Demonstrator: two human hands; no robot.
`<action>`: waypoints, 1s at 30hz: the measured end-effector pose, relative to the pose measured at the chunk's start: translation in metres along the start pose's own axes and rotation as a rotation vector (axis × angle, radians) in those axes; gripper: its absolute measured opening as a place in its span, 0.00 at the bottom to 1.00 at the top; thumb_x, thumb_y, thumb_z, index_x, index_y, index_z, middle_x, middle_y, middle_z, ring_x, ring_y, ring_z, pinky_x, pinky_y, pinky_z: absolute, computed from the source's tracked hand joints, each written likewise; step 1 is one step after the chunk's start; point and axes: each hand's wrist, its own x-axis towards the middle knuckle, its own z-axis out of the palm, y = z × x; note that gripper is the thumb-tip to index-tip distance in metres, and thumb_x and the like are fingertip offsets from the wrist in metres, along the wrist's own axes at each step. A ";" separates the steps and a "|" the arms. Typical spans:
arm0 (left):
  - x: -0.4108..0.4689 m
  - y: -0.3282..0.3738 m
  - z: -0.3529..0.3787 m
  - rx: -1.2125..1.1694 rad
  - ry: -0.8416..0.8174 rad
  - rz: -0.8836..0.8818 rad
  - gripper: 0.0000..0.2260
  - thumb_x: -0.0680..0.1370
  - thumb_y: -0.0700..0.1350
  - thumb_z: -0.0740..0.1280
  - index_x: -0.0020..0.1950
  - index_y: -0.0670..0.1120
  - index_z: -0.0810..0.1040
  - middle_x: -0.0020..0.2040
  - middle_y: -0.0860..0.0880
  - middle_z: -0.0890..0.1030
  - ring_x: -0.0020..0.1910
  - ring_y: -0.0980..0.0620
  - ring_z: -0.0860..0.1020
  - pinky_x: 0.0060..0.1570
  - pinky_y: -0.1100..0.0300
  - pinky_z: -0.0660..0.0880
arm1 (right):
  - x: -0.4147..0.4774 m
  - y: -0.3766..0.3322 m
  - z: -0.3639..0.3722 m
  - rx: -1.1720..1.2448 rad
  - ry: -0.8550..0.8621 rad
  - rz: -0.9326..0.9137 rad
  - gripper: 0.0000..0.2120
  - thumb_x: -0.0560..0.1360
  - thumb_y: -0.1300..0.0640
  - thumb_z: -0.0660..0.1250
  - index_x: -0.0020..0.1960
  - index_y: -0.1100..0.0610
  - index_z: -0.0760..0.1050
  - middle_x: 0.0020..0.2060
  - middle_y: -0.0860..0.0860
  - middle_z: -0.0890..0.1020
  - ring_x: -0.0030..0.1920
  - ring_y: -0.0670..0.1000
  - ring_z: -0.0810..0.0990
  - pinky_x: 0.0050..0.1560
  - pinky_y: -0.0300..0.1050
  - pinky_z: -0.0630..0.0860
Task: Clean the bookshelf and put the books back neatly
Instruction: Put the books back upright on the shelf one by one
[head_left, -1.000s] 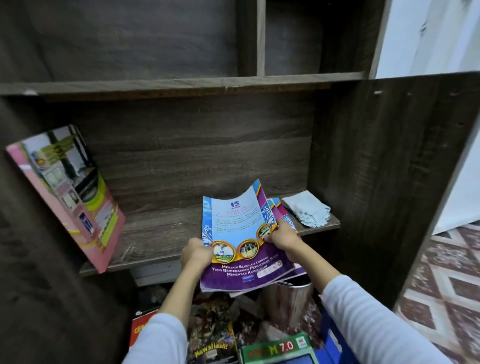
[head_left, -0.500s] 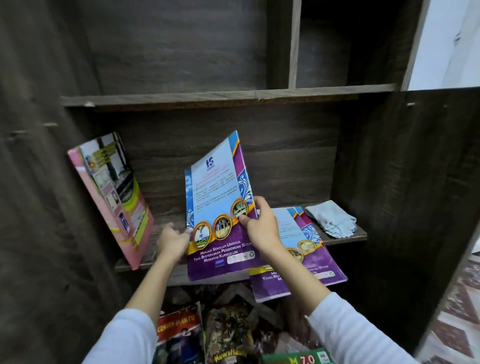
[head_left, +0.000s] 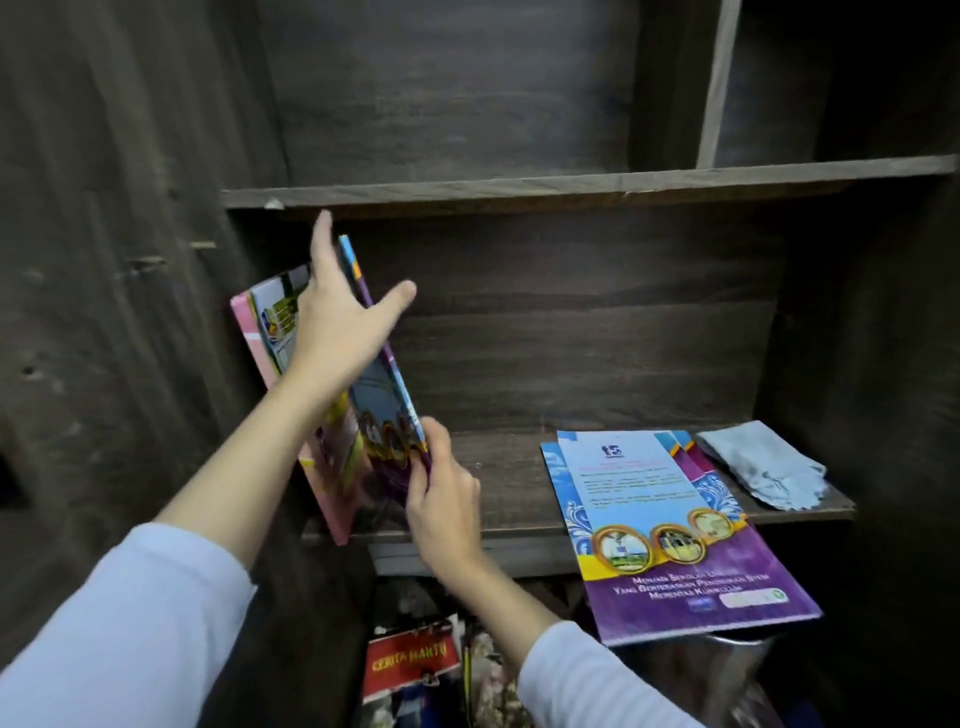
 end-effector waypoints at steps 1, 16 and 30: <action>0.001 -0.005 -0.002 0.048 0.001 0.013 0.37 0.75 0.47 0.69 0.77 0.54 0.49 0.71 0.42 0.67 0.67 0.44 0.69 0.68 0.49 0.65 | -0.001 0.003 0.009 0.000 -0.021 -0.009 0.21 0.76 0.59 0.55 0.65 0.42 0.55 0.52 0.59 0.82 0.49 0.65 0.79 0.46 0.55 0.73; -0.001 -0.068 -0.023 0.643 -0.027 0.224 0.28 0.75 0.46 0.66 0.72 0.43 0.59 0.66 0.41 0.71 0.66 0.41 0.69 0.59 0.46 0.68 | 0.032 0.035 0.080 0.052 -0.499 0.114 0.26 0.76 0.64 0.59 0.70 0.50 0.55 0.63 0.60 0.74 0.58 0.66 0.75 0.56 0.56 0.73; 0.008 -0.080 -0.043 1.075 0.032 0.437 0.29 0.73 0.46 0.69 0.70 0.38 0.64 0.65 0.38 0.72 0.68 0.41 0.68 0.71 0.41 0.43 | 0.030 0.065 0.103 0.049 -0.858 0.293 0.45 0.70 0.64 0.68 0.74 0.41 0.44 0.67 0.59 0.71 0.62 0.61 0.73 0.60 0.47 0.70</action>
